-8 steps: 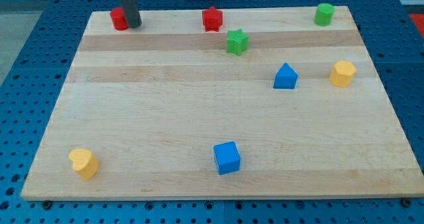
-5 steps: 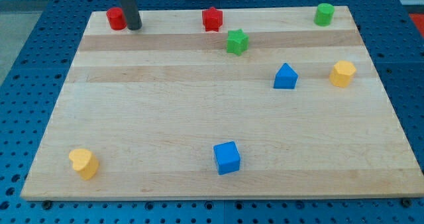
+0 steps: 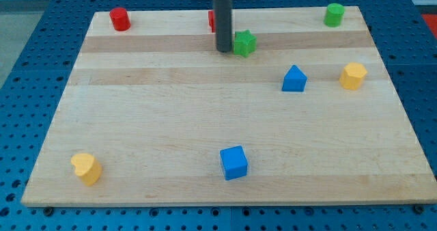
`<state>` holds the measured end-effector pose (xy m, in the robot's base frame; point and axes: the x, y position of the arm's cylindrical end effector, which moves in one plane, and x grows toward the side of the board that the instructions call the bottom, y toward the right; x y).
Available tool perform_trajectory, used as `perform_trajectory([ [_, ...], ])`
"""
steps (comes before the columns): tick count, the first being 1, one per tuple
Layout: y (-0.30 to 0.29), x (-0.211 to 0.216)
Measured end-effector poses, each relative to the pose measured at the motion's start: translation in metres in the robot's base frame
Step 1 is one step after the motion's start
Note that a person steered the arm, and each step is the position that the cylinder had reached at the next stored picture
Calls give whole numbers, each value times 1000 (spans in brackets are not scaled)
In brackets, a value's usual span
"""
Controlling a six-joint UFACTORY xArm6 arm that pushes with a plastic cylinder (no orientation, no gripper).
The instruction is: Place the green star to the bottom left of the green circle
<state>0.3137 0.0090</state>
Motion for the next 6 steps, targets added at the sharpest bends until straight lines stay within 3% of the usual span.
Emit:
perform_trajectory([
  [5,140,-14],
  [6,147,6],
])
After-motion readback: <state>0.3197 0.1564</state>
